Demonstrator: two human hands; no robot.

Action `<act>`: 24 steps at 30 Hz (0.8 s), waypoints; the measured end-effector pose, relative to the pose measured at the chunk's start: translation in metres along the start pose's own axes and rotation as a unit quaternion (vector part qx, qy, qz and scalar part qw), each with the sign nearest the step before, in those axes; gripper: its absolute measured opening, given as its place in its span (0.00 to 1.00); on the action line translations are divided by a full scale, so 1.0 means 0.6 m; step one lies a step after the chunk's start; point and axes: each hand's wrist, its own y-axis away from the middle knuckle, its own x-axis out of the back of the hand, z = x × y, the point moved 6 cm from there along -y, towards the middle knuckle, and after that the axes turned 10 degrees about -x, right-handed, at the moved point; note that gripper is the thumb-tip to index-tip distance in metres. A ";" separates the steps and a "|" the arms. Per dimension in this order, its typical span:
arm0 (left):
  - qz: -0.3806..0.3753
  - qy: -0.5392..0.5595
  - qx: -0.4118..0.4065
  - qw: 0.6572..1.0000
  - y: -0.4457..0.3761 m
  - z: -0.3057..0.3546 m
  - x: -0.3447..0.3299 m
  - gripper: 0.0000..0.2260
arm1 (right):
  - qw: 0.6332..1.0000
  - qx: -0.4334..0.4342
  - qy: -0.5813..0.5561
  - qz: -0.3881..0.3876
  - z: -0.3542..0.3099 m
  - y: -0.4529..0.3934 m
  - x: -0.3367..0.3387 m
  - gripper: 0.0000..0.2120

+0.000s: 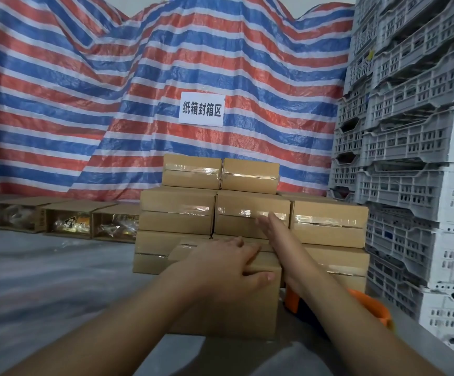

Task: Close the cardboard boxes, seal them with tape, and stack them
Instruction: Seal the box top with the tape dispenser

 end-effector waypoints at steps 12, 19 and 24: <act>0.217 0.317 0.037 0.923 0.033 -0.023 0.051 0.30 | 0.991 -0.059 -0.113 0.036 0.071 0.046 0.002 0.29; 0.381 0.393 0.141 0.825 0.148 -0.131 0.027 0.34 | 0.997 0.004 0.071 0.037 0.083 0.083 0.017 0.42; 0.268 0.573 0.178 0.753 0.157 -0.115 -0.080 0.21 | 0.988 0.043 0.149 -0.013 0.112 0.089 -0.004 0.40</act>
